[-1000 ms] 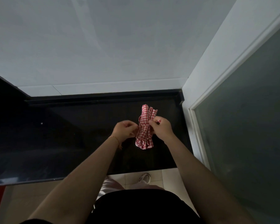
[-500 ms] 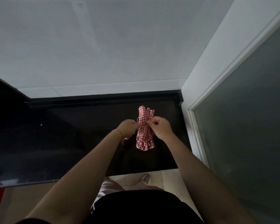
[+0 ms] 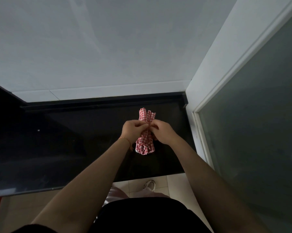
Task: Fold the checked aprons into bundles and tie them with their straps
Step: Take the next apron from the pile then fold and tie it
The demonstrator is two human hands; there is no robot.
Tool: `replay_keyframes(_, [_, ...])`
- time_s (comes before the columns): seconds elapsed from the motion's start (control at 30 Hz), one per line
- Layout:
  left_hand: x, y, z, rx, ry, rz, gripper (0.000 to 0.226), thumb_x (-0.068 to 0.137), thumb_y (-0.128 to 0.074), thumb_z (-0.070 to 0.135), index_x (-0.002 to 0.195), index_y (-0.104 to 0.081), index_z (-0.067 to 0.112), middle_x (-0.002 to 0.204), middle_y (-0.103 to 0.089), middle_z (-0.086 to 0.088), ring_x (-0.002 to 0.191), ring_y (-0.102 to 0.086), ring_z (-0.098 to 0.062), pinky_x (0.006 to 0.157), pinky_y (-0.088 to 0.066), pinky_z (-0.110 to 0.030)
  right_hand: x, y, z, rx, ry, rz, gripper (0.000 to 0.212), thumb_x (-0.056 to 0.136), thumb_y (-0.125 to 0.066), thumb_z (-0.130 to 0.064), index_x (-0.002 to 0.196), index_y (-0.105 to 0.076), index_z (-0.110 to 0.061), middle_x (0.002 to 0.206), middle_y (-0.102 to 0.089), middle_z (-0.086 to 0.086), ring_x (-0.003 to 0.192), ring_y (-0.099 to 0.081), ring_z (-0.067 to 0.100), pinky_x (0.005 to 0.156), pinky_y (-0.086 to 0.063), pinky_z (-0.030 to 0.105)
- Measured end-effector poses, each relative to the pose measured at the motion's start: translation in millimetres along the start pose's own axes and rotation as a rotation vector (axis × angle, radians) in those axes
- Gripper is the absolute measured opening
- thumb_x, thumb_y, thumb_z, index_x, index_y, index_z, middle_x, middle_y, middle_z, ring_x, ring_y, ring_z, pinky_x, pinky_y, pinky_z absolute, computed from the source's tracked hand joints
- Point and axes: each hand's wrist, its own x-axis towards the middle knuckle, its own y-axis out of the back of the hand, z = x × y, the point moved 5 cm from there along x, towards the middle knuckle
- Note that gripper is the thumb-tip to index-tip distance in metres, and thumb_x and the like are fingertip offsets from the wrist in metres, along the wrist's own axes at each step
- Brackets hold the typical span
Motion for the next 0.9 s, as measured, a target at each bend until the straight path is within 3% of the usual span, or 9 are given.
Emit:
replay_keyframes(0.17, [5, -1, 6, 0.149, -0.088, 0.039, 0.007, 0.087, -0.073, 0.022, 0.083, -0.073, 0.028, 0.088, -0.071, 0.011, 0.092, -0.064, -0.005, 0.090, -0.052, -0.028, -2, 11, -17, -0.219, 0.107, 0.110, 0.016, 0.099, -0.057, -0.022, 0.097, -0.068, -0.010, 0.085, -0.064, 0.002, 0.073, -0.062, 0.015, 0.073, -0.057, 0.038])
replay_keyframes(0.27, [8, -3, 8, 0.263, -0.132, -0.006, 0.012, 0.093, -0.065, 0.017, 0.099, -0.075, 0.021, 0.097, -0.070, 0.007, 0.095, -0.063, -0.008, 0.089, -0.051, -0.025, 1, 15, -22, -0.195, 0.135, 0.146, 0.017, 0.098, -0.057, -0.021, 0.095, -0.071, -0.010, 0.083, -0.066, 0.002, 0.072, -0.064, 0.016, 0.072, -0.058, 0.038])
replay_keyframes(0.37, [10, -4, 8, 0.328, -0.137, -0.038, 0.025, 0.097, -0.058, 0.011, 0.116, -0.072, 0.020, 0.105, -0.069, 0.003, 0.092, -0.060, -0.008, 0.075, -0.044, -0.013, 3, 16, -32, -0.188, 0.168, 0.163, 0.016, 0.098, -0.058, -0.022, 0.096, -0.072, -0.013, 0.086, -0.067, 0.001, 0.074, -0.064, 0.012, 0.072, -0.058, 0.032])
replay_keyframes(0.43, [11, -4, 9, 0.369, -0.141, -0.061, 0.026, 0.097, -0.057, 0.013, 0.120, -0.069, 0.019, 0.102, -0.068, 0.002, 0.090, -0.060, -0.008, 0.071, -0.042, -0.012, 5, 14, -37, -0.201, 0.180, 0.158, 0.016, 0.097, -0.060, -0.023, 0.102, -0.072, -0.014, 0.093, -0.068, 0.001, 0.081, -0.064, 0.011, 0.074, -0.056, 0.028])
replay_keyframes(0.6, [12, -3, 4, 0.313, -0.103, -0.077, 0.013, 0.097, -0.061, 0.023, 0.096, -0.072, 0.018, 0.084, -0.067, 0.004, 0.080, -0.062, -0.010, 0.070, -0.045, -0.019, 6, 18, -31, 0.040, 0.168, 0.233, 0.020, 0.095, -0.061, -0.011, 0.112, -0.069, -0.018, 0.104, -0.069, -0.008, 0.094, -0.061, 0.002, 0.081, -0.047, 0.014])
replay_keyframes(0.7, [15, 0, 1, 0.264, -0.074, -0.079, 0.018, 0.098, -0.058, 0.023, 0.087, -0.070, 0.015, 0.079, -0.065, 0.002, 0.073, -0.058, -0.010, 0.070, -0.047, -0.024, 8, 18, -25, 0.008, 0.162, 0.228, 0.027, 0.096, -0.055, -0.004, 0.115, -0.067, -0.018, 0.110, -0.068, -0.004, 0.099, -0.061, 0.005, 0.086, -0.051, 0.021])
replay_keyframes(0.8, [17, 1, 1, 0.220, -0.015, -0.111, 0.023, 0.100, -0.055, 0.021, 0.087, -0.070, 0.010, 0.080, -0.064, -0.004, 0.074, -0.057, -0.014, 0.075, -0.050, -0.033, 8, 10, -22, -0.136, 0.217, 0.155, 0.019, 0.097, -0.059, -0.014, 0.112, -0.070, -0.017, 0.108, -0.071, 0.001, 0.096, -0.065, 0.012, 0.087, -0.055, 0.031])
replay_keyframes(0.9, [17, 4, 3, 0.194, 0.015, -0.149, 0.023, 0.101, -0.053, 0.022, 0.087, -0.068, 0.012, 0.080, -0.061, -0.002, 0.072, -0.055, -0.011, 0.068, -0.046, -0.025, 8, 7, -27, -0.251, 0.273, 0.125, 0.017, 0.098, -0.058, -0.016, 0.110, -0.070, -0.016, 0.103, -0.071, 0.003, 0.093, -0.066, 0.015, 0.085, -0.056, 0.034])
